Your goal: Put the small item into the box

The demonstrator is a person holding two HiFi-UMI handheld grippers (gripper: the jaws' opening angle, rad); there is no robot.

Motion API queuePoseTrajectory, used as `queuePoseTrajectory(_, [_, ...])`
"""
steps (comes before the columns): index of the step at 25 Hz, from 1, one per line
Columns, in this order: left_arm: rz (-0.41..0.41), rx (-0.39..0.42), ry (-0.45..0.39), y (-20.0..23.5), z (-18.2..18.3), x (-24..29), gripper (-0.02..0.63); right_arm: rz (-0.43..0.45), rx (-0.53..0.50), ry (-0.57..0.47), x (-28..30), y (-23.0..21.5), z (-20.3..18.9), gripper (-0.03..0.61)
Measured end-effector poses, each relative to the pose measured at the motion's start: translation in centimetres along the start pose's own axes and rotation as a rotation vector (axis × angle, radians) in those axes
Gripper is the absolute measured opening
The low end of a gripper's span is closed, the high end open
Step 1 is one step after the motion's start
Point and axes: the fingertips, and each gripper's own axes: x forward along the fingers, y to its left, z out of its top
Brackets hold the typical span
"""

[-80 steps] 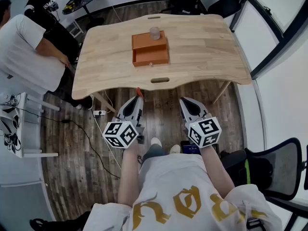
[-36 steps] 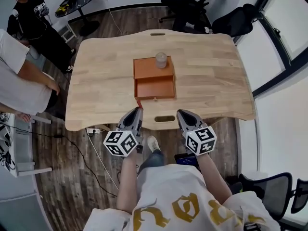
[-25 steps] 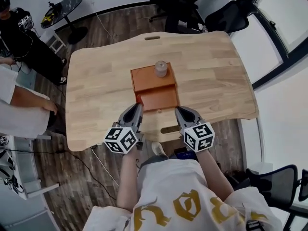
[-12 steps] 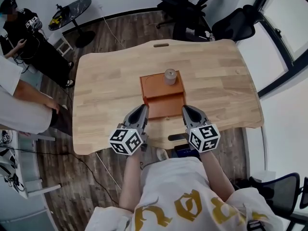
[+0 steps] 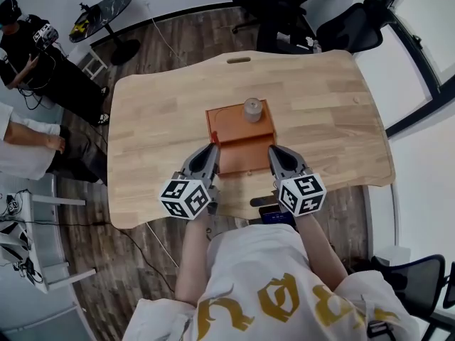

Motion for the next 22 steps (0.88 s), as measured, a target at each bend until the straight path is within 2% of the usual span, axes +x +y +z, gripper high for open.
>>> queuePoseTrajectory(12, [0.008, 0.022, 0.067, 1.0, -1.5, 2.2, 0.018, 0.015, 0.020, 0.043, 1.8, -1.3, -1.3, 0.012])
queuePoseTrajectory(22, [0.002, 0.009, 0.115, 1.0, -3.2, 3.8, 0.018, 0.011, 0.042, 0.072, 2.3, -2.9, -2.5, 0.011])
